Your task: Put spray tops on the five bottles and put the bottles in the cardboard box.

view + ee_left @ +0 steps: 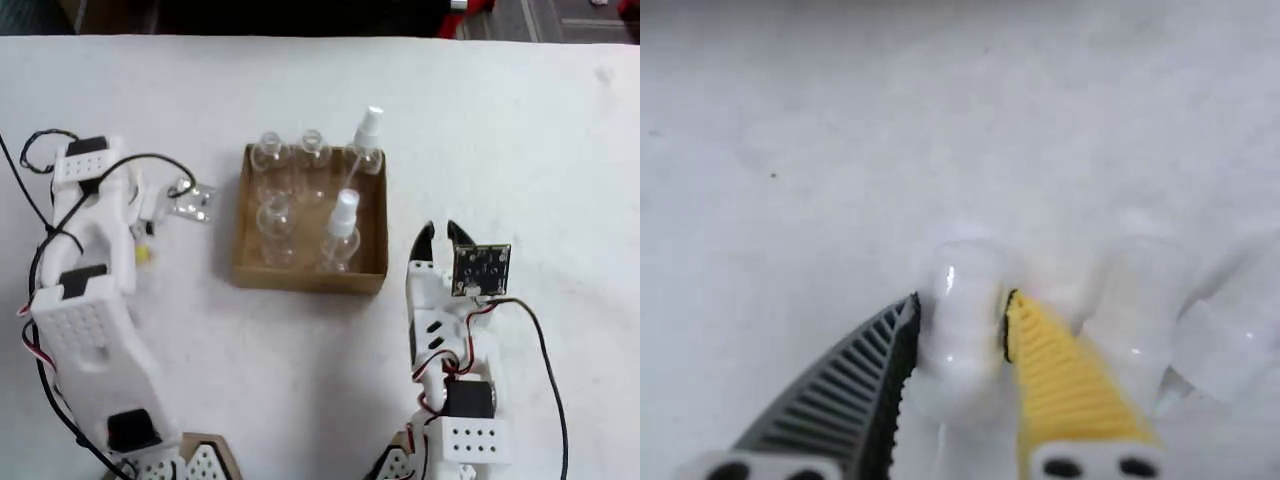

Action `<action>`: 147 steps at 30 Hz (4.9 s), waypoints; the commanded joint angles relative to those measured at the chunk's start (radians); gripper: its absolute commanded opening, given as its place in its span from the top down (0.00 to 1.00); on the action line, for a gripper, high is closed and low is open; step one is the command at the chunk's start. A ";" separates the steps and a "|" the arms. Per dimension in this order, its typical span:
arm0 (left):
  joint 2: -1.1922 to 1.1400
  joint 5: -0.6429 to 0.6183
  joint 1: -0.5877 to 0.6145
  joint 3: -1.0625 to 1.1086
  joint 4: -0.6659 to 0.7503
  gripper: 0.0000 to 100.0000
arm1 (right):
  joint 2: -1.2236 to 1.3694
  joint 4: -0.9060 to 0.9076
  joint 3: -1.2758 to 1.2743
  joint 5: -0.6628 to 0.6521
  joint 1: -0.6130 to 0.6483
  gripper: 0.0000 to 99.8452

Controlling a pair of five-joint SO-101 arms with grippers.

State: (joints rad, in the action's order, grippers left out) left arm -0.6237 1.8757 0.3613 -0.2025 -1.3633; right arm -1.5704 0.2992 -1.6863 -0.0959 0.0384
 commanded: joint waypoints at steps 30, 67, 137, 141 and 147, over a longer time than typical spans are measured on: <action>0.625 -1.303 -0.265 -0.655 -0.413 0.98 | 0.001 -0.016 -0.009 -0.011 -0.004 0.92; 0.657 -2.042 -0.581 0.038 0.976 0.98 | 0.001 -0.022 -0.009 -0.011 -0.005 0.92; 0.714 -2.035 -0.624 0.551 1.418 0.98 | 0.001 -0.024 -0.009 -0.011 -0.004 0.92; 0.717 -2.036 -0.625 0.606 1.467 0.98 | 0.001 -0.024 -0.009 -0.011 -0.004 0.92; 0.722 -2.038 -0.657 0.652 1.475 0.98 | 0.001 -0.024 -0.009 -0.011 -0.004 0.92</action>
State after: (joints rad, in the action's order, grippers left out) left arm 0.0315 -0.1588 -0.2708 0.4450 0.0744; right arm -1.5704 0.2992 -1.6863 -0.0959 0.0384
